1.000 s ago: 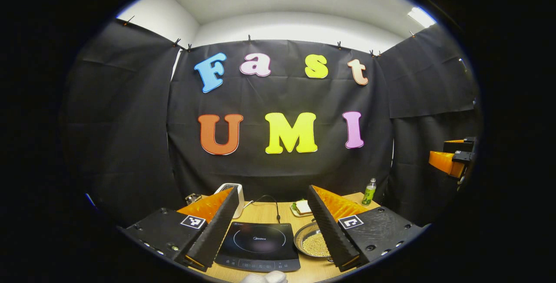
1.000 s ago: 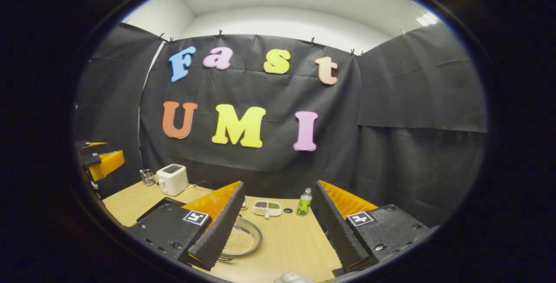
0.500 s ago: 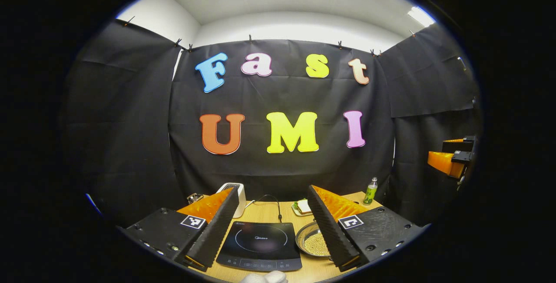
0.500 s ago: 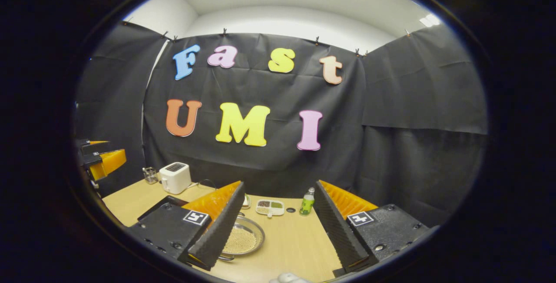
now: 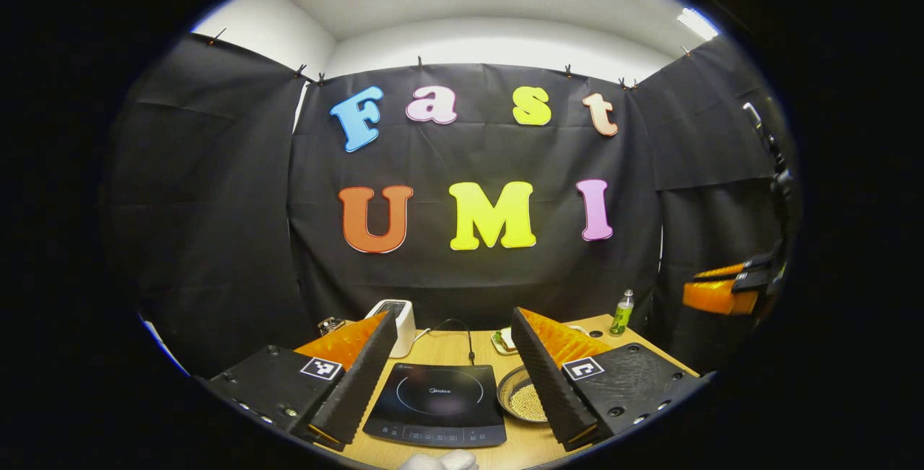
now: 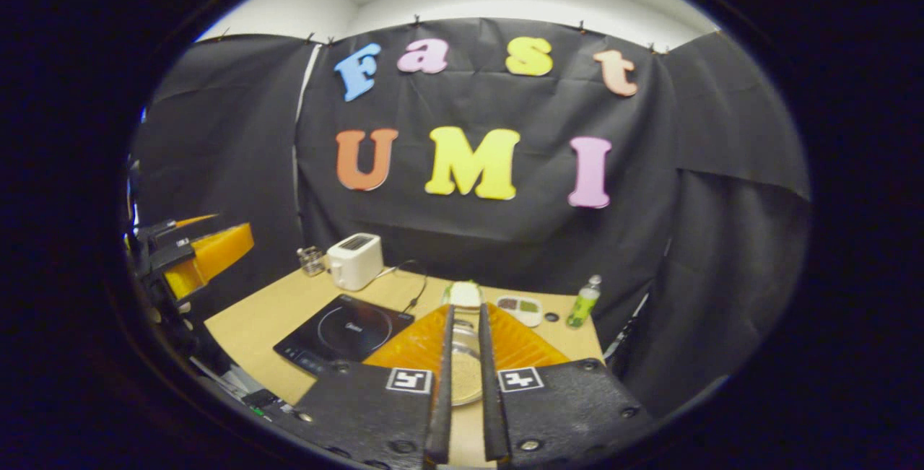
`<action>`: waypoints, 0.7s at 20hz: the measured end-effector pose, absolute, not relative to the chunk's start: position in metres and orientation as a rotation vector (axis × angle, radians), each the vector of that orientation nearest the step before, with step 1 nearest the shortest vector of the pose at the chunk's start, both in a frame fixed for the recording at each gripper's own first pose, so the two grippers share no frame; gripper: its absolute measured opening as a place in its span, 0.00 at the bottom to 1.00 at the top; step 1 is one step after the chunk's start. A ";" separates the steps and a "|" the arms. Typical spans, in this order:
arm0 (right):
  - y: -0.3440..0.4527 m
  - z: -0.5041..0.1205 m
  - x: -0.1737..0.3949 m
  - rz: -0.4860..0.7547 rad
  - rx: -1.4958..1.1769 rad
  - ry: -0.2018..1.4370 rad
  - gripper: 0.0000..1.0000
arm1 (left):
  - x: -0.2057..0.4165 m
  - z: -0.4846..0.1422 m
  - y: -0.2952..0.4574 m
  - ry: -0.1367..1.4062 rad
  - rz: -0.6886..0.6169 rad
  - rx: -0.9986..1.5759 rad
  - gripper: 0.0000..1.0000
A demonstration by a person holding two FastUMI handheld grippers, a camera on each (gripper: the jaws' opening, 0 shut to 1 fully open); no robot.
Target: First push the handle of the pot to place it horizontally, then grasp the pot with both hands and set it on the induction cooktop.
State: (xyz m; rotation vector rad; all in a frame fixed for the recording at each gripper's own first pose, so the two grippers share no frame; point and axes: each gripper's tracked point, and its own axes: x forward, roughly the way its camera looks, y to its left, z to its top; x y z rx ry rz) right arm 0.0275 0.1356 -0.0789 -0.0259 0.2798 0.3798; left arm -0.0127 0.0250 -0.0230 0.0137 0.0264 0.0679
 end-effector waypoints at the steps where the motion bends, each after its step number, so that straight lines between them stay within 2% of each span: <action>1: 0.150 -0.097 0.032 0.422 -0.028 0.331 0.08 | -0.013 -0.025 0.026 0.029 0.073 0.007 0.95; 3: 0.180 -0.141 0.030 0.500 -0.018 0.452 0.01 | -0.016 -0.026 0.032 0.027 0.093 0.000 0.95; 4: 0.189 -0.161 0.031 0.513 -0.024 0.512 0.04 | -0.017 -0.026 0.036 0.025 0.105 0.000 0.95; 9: 0.225 -0.245 0.026 0.580 -0.101 0.698 0.04 | -0.027 -0.036 0.052 0.042 0.153 -0.018 0.95; 10: 0.230 -0.259 0.026 0.588 -0.112 0.731 0.00 | -0.029 -0.035 0.057 0.043 0.164 -0.018 0.95; 11: 0.236 -0.273 0.028 0.594 -0.118 0.764 0.04 | -0.031 -0.037 0.060 0.046 0.174 -0.016 0.95; 12: 0.240 -0.286 0.026 0.593 -0.125 0.800 0.01 | -0.033 -0.038 0.061 0.047 0.183 -0.014 0.95; 14: 0.246 -0.307 0.026 0.599 -0.128 0.853 0.04 | -0.036 -0.040 0.066 0.051 0.195 -0.009 0.95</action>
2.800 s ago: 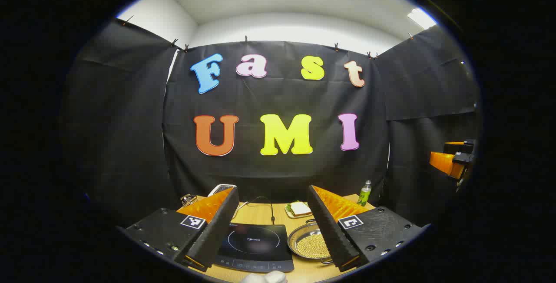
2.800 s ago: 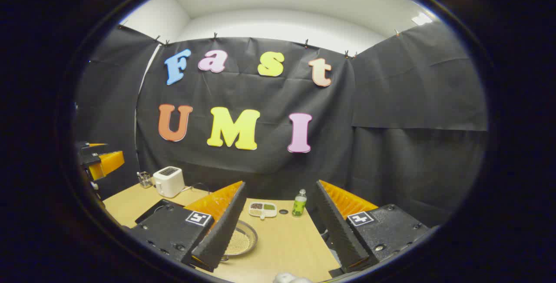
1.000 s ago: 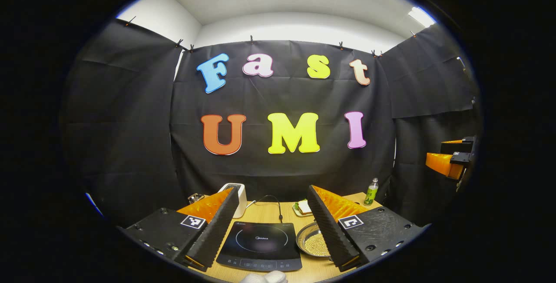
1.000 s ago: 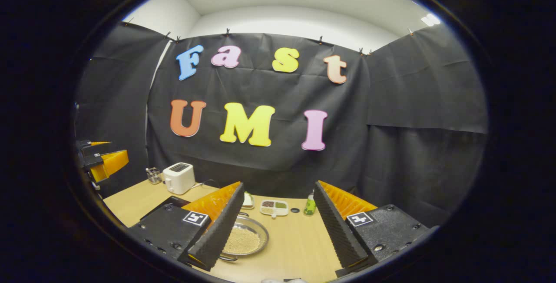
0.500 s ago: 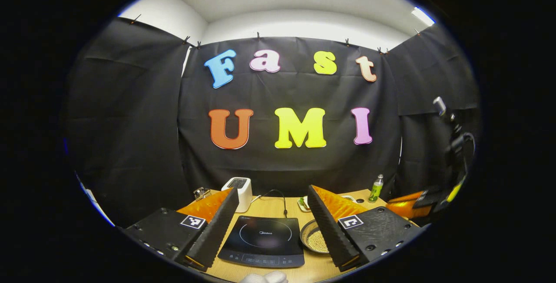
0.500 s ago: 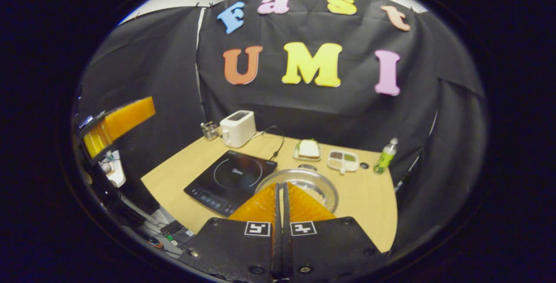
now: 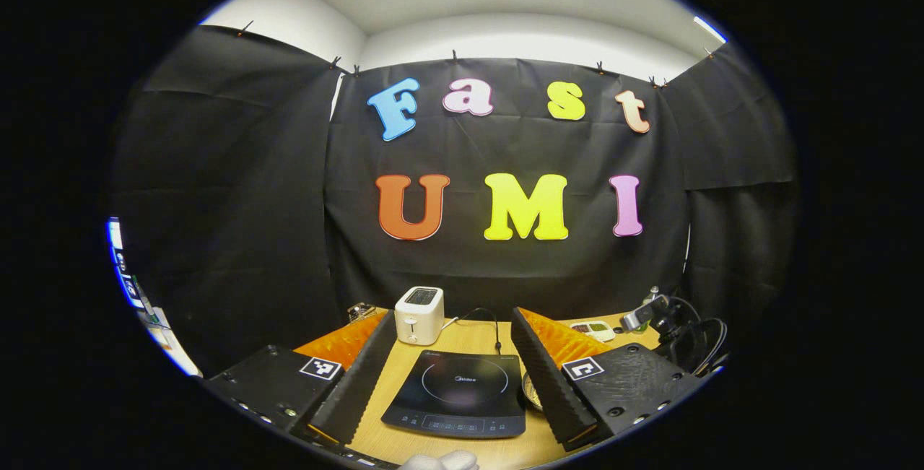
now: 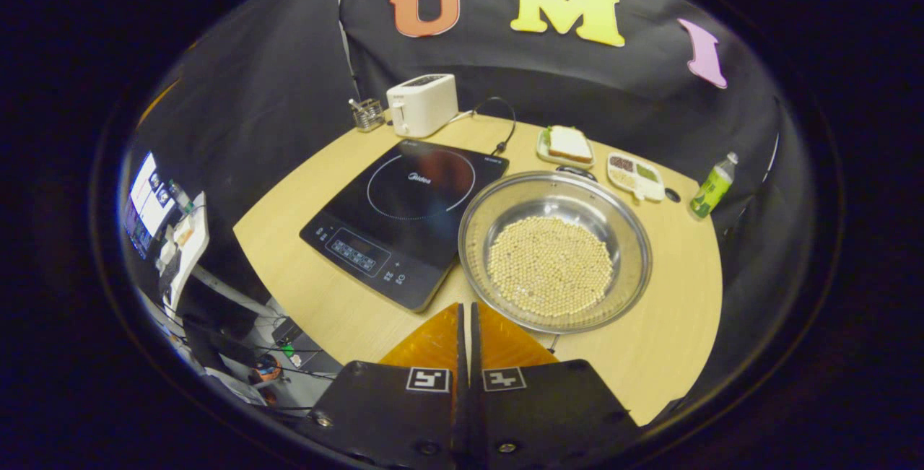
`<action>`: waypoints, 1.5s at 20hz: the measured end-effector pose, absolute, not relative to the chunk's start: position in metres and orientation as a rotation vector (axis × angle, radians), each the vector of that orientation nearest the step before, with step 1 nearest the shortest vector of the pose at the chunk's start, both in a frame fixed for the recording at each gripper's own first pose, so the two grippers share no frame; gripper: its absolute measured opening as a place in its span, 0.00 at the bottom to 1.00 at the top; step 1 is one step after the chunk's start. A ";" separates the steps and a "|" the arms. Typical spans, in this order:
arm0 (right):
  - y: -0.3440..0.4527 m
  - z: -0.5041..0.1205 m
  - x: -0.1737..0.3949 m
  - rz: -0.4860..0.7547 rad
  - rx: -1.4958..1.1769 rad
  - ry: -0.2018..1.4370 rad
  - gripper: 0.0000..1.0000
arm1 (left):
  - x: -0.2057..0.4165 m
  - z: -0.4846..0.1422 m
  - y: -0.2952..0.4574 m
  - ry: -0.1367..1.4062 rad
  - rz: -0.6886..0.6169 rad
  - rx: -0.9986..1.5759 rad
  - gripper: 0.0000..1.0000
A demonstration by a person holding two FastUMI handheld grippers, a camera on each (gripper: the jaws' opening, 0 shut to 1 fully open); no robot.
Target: First push the handle of the pot to place it horizontally, then grasp the pot with both hands and set it on the induction cooktop.
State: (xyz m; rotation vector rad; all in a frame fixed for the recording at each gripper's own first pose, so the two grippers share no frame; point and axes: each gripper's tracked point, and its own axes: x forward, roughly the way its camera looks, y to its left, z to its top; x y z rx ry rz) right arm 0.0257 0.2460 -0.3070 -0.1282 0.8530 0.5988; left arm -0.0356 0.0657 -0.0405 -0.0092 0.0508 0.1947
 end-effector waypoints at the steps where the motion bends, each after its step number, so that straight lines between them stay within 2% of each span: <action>1: 0.248 -0.317 0.025 0.599 -0.132 0.877 0.04 | -0.037 -0.043 0.067 0.055 0.197 -0.008 0.95; 2: 0.252 -0.326 0.025 0.600 -0.140 0.900 0.04 | -0.038 -0.044 0.068 0.058 0.202 -0.007 0.95; 3: 0.254 -0.336 0.029 0.597 -0.156 0.918 0.04 | -0.038 -0.046 0.069 0.063 0.203 -0.009 0.84; 4: 0.255 -0.344 0.031 0.593 -0.166 0.940 0.04 | -0.038 -0.048 0.070 0.069 0.205 -0.011 0.95; 12: 0.255 -0.386 0.040 0.554 -0.159 1.019 0.00 | -0.042 -0.055 0.082 0.093 0.226 0.003 0.95; 13: 0.253 -0.383 0.040 0.554 -0.163 1.014 0.04 | -0.042 -0.056 0.084 0.096 0.229 0.004 0.95; 14: 0.253 -0.383 0.040 0.553 -0.171 1.010 0.00 | -0.042 -0.057 0.085 0.099 0.231 0.003 0.95; 21: 0.239 -0.392 0.040 0.532 -0.170 1.018 0.00 | -0.041 -0.060 0.083 0.106 0.225 0.010 0.95; 23: 0.231 -0.395 0.039 0.525 -0.170 1.025 0.04 | -0.039 -0.058 0.082 0.103 0.221 0.007 0.95; 24: 0.227 -0.396 0.040 0.518 -0.169 1.027 0.00 | -0.039 -0.059 0.080 0.104 0.218 0.008 0.95; 29: 0.196 -0.399 0.039 0.463 -0.165 1.026 0.00 | -0.035 -0.059 0.073 0.101 0.203 0.016 0.95; 30: 0.189 -0.399 0.041 0.453 -0.158 1.028 0.04 | -0.034 -0.061 0.072 0.104 0.200 0.017 0.95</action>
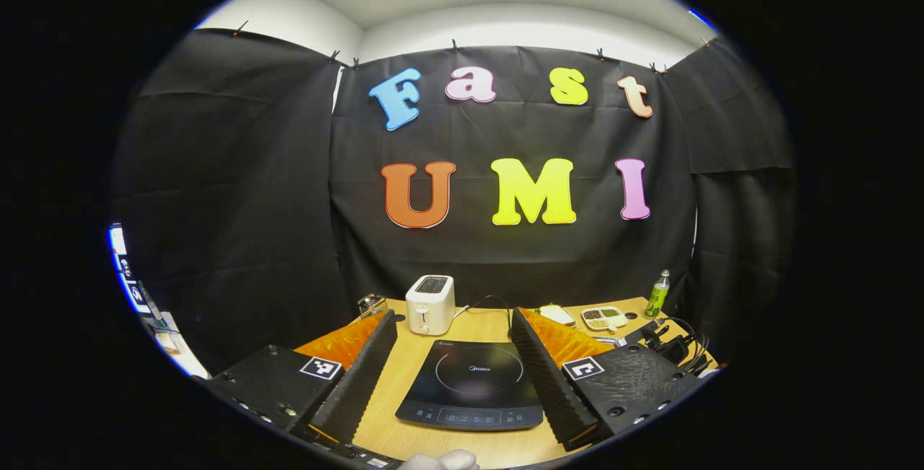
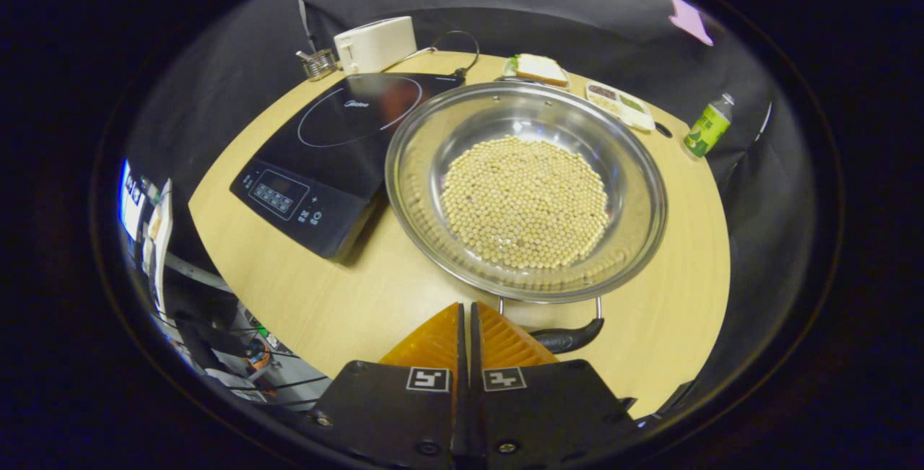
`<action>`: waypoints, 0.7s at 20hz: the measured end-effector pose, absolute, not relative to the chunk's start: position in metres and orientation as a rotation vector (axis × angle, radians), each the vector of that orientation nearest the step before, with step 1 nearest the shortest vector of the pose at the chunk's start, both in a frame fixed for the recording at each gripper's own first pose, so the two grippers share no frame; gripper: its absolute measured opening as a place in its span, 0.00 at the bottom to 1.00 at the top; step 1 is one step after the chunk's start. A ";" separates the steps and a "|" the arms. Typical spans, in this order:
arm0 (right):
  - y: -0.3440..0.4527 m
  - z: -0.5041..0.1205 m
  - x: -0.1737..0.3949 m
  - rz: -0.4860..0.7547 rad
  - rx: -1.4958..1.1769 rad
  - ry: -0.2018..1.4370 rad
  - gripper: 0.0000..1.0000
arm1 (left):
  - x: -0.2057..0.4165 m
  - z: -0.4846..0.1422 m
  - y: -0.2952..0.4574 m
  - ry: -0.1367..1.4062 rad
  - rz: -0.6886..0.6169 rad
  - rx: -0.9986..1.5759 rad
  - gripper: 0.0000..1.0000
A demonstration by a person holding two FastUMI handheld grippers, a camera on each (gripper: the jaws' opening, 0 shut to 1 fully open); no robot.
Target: First push the handle of the pot to place it horizontally, then grasp the pot with both hands and set it on the induction cooktop.
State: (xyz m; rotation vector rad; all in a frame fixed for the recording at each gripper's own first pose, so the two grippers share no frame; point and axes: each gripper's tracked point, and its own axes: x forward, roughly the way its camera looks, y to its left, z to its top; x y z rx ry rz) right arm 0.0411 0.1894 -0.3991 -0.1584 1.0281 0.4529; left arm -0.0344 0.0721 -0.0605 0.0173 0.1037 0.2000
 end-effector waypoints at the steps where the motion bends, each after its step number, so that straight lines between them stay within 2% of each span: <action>1: 0.184 -0.400 0.042 0.442 -0.154 1.030 0.00 | -0.035 -0.061 0.071 0.106 0.198 0.017 0.95; 12: 0.122 -0.404 0.068 0.329 -0.130 1.028 0.00 | -0.027 -0.063 0.060 0.113 0.187 0.017 0.95; 14: 0.113 -0.402 0.073 0.316 -0.129 1.022 0.04 | -0.025 -0.064 0.057 0.118 0.183 0.013 0.95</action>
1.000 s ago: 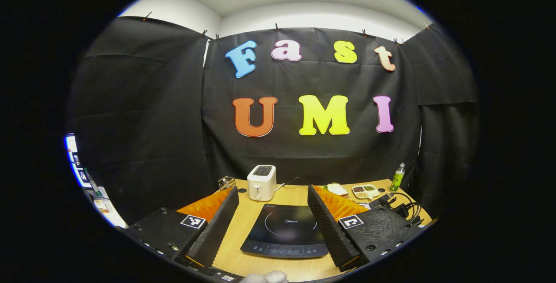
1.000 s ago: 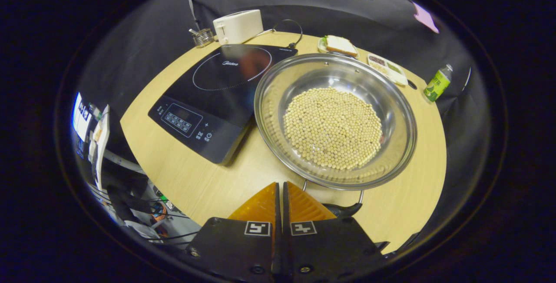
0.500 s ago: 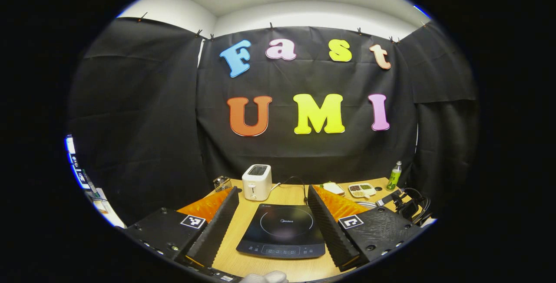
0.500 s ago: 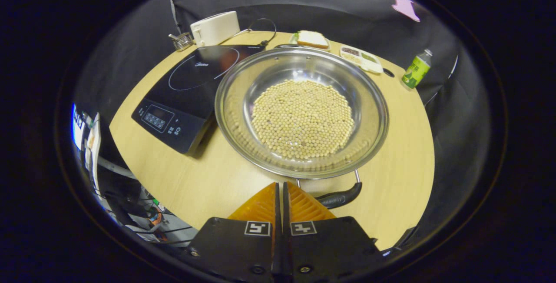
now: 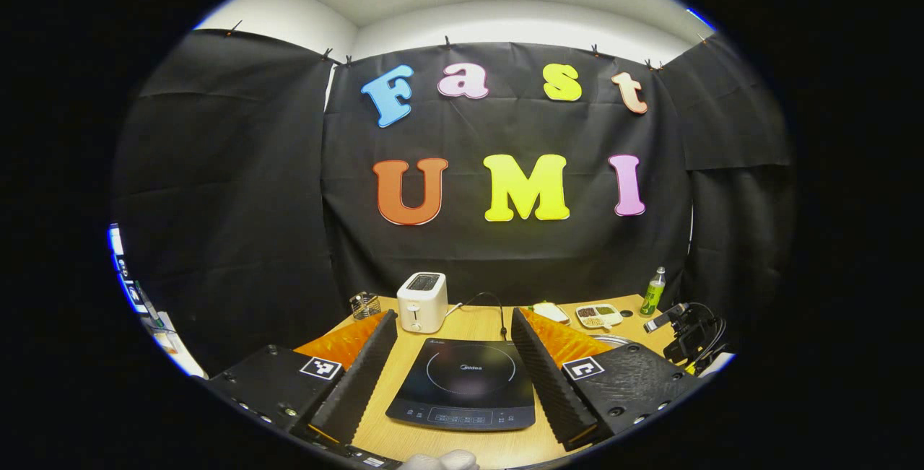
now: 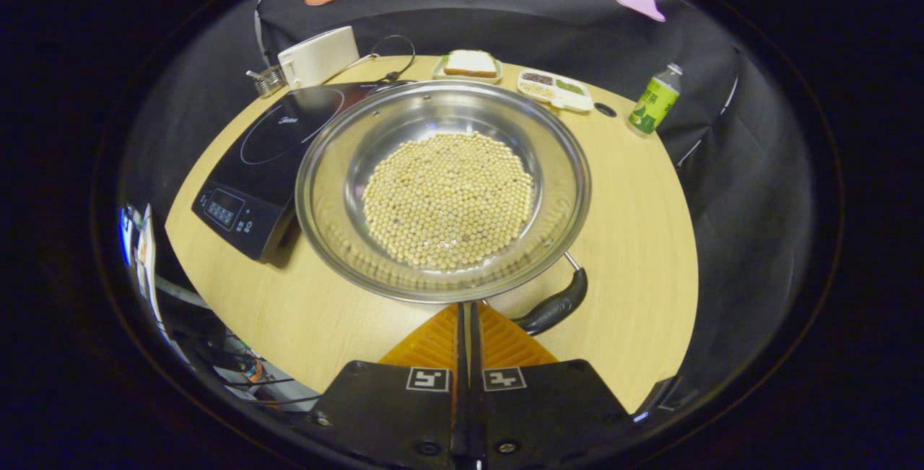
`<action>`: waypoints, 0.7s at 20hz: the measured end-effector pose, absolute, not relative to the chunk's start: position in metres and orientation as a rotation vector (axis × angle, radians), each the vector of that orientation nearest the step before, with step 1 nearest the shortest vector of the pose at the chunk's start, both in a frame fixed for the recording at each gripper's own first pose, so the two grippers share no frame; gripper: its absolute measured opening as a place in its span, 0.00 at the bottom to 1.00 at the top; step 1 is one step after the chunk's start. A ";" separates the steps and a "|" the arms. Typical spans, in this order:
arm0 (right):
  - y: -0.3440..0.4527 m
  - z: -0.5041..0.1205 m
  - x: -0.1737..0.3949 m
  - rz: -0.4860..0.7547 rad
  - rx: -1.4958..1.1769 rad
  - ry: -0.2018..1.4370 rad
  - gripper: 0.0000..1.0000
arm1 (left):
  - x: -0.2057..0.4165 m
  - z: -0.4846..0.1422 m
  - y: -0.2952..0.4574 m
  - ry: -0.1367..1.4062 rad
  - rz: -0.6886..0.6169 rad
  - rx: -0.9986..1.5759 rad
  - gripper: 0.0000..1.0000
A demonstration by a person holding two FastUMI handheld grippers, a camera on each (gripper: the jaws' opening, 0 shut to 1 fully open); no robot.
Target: First push the handle of the pot to place it horizontally, then grasp the pot with both hands and set it on the induction cooktop.
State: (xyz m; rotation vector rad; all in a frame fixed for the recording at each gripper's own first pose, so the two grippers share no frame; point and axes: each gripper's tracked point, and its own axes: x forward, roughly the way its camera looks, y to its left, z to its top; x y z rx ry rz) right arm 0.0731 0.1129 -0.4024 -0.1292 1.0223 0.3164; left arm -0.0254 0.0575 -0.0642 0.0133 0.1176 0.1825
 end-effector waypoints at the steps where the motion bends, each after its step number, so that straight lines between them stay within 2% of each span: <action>1: 0.108 -0.401 0.077 0.310 -0.134 1.017 0.00 | -0.025 -0.064 0.055 0.116 0.180 0.011 0.95; 4: 0.092 -0.400 0.085 0.294 -0.156 1.013 0.04 | -0.020 -0.062 0.051 0.112 0.175 0.013 0.95; 5: 0.087 -0.400 0.088 0.286 -0.156 1.012 0.00 | -0.019 -0.062 0.049 0.111 0.176 0.014 0.95; 6: 0.084 -0.400 0.091 0.282 -0.157 1.013 0.04 | -0.018 -0.062 0.048 0.110 0.177 0.015 0.95; 7: 0.079 -0.400 0.095 0.274 -0.162 1.012 0.00 | -0.016 -0.062 0.047 0.111 0.178 0.014 0.95; 14: 0.053 -0.402 0.119 0.253 -0.204 1.002 0.00 | -0.007 -0.065 0.042 0.120 0.194 0.023 0.95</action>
